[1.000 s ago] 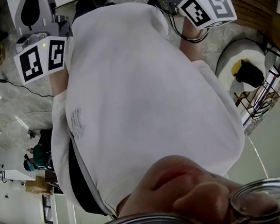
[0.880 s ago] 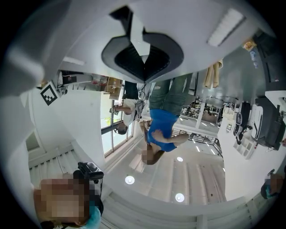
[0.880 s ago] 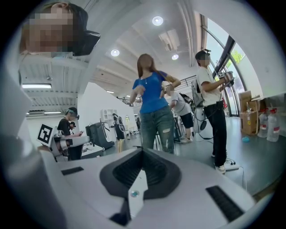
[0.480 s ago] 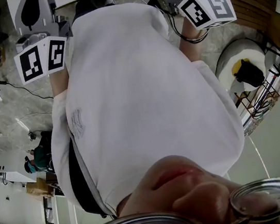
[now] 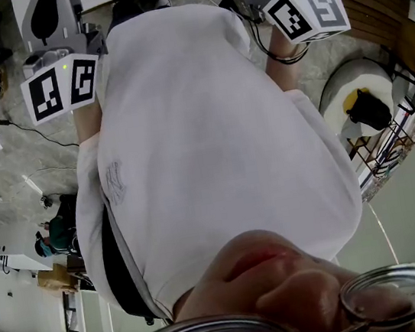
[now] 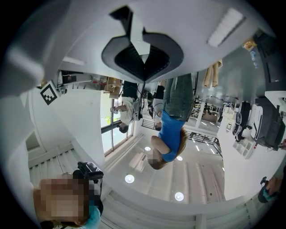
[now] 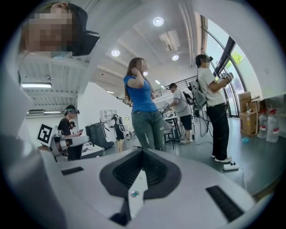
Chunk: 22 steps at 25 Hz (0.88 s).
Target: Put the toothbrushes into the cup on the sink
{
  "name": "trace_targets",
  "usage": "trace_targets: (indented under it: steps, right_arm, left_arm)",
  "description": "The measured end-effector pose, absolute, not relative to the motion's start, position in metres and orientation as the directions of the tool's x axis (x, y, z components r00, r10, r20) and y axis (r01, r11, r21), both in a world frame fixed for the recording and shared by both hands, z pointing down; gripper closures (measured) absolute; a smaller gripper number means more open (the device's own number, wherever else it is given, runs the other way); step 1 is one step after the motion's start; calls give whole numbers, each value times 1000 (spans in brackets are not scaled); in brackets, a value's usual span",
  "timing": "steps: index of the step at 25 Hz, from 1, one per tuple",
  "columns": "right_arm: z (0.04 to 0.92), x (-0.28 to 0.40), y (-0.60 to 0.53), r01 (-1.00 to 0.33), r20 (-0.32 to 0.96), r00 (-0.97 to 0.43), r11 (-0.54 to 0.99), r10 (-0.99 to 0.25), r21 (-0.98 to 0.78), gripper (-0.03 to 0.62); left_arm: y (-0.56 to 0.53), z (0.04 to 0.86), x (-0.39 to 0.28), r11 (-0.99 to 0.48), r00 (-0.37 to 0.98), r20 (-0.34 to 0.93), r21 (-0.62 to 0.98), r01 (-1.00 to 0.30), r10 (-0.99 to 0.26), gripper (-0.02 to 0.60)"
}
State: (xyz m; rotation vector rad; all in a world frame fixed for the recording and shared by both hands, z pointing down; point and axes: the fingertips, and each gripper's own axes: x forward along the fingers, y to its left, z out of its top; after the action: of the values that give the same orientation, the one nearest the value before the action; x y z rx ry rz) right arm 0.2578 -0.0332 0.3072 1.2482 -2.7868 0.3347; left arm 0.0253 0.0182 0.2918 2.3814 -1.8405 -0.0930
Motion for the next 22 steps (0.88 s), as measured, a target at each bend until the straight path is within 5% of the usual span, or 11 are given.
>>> trace_targets:
  steps: [22]
  right_arm:
    - [307, 258, -33, -740, 144, -672, 652, -726, -166, 585]
  left_arm:
    - [22, 287, 23, -233, 236, 15, 132, -964, -972, 574]
